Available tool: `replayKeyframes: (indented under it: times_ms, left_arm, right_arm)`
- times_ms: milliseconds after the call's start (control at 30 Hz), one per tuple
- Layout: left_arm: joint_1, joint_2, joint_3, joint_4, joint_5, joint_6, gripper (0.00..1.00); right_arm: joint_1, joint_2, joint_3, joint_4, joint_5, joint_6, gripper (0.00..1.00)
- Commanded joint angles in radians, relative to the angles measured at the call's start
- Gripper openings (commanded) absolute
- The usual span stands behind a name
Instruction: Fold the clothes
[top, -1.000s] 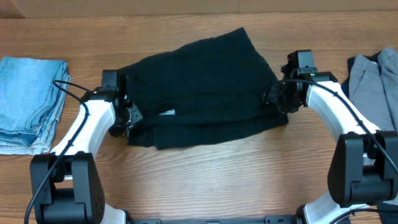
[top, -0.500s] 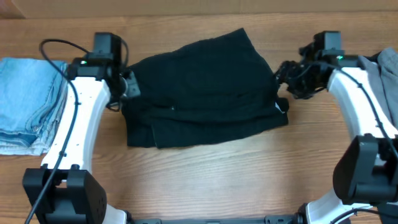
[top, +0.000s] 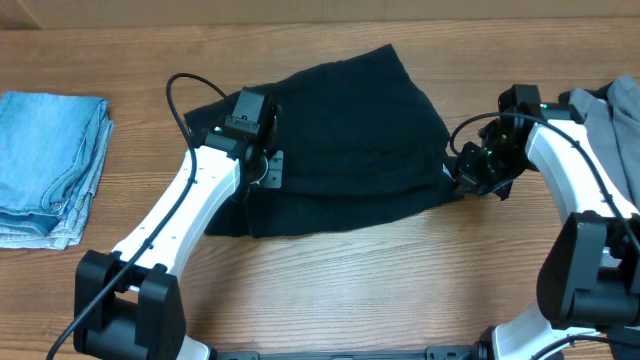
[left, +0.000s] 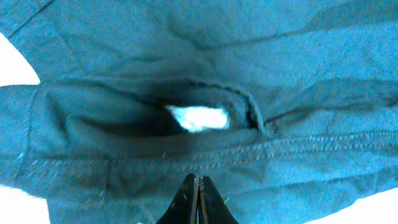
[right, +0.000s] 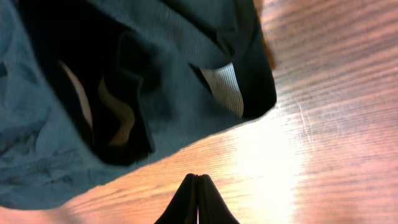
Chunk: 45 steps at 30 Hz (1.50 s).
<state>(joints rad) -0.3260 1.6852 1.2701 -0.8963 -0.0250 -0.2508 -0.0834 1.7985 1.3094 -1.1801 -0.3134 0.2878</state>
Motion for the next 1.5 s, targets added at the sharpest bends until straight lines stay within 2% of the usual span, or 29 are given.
replayKeyframes:
  times_ms: [0,333,600,733,833,933,967,1067,1133,1300,1367,1467]
  left_arm:
    - [-0.002,-0.005,-0.039,0.020,0.097,0.039,0.04]
    - [-0.010,-0.005,-0.058,-0.002,0.105,0.042,0.04]
    - [-0.010,0.042,-0.058,0.124,0.103,0.043,0.04]
    - [-0.011,0.012,0.019,0.098,0.104,0.047,0.04]
    - [-0.017,0.001,0.118,-0.019,0.103,0.075,0.04]
    - [-0.018,0.000,0.142,-0.061,0.105,0.088,0.04]
    - [-0.025,-0.001,0.142,-0.064,0.104,0.091,0.04]
    - [-0.028,-0.001,0.142,-0.040,0.048,0.085,0.04]
    - [-0.028,0.000,0.142,-0.018,0.041,0.077,0.04]
    - [-0.027,0.000,0.142,0.031,0.041,0.072,0.04]
    - [-0.028,0.000,0.142,0.038,0.040,0.071,0.07]
    - [-0.027,0.002,0.141,0.058,0.034,0.071,0.13]
  right_arm:
    - [0.013,-0.008,-0.049,0.054,0.005,0.000,0.04]
    - [0.156,-0.006,-0.080,0.263,0.006,0.000,0.04]
    - [0.156,0.000,-0.080,0.623,0.010,0.004,0.04]
    - [0.155,0.000,-0.078,0.749,0.027,0.006,0.04]
    - [0.145,-0.036,-0.021,0.653,0.024,-0.006,0.06]
    - [0.138,-0.098,0.072,0.434,0.033,-0.018,0.08]
    - [0.138,-0.126,0.104,0.344,0.032,-0.081,0.04]
    - [0.146,-0.178,0.179,0.124,0.027,-0.209,0.04]
    - [0.194,-0.161,0.159,0.014,0.020,-0.277,0.04]
    - [0.430,-0.150,0.029,0.063,0.044,-0.474,0.04]
    - [0.478,-0.150,-0.040,0.122,0.055,-0.533,0.04]
    - [0.510,-0.148,-0.180,0.264,0.054,-0.532,0.04]
